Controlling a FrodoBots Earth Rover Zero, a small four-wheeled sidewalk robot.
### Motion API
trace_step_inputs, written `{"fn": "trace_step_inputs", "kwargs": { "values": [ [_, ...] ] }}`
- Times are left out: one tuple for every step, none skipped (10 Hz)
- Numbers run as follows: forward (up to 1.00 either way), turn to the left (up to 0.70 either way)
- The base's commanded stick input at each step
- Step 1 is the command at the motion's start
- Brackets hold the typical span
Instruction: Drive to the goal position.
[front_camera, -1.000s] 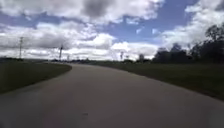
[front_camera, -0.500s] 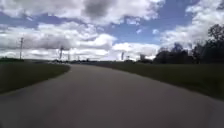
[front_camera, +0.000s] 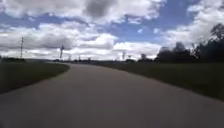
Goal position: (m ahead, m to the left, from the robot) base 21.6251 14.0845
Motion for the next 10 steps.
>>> {"fn": "trace_step_inputs", "kwargs": {
  "values": [
    [1.0, 0.1],
    [1.0, 0.1],
    [1.0, 0.1],
    [1.0, 0.1],
    [1.0, 0.1],
    [1.0, 0.1],
    [1.0, 0.1],
    [1.0, 0.06],
    [1.0, 0.05],
    [1.0, 0.04]
  ]
}}
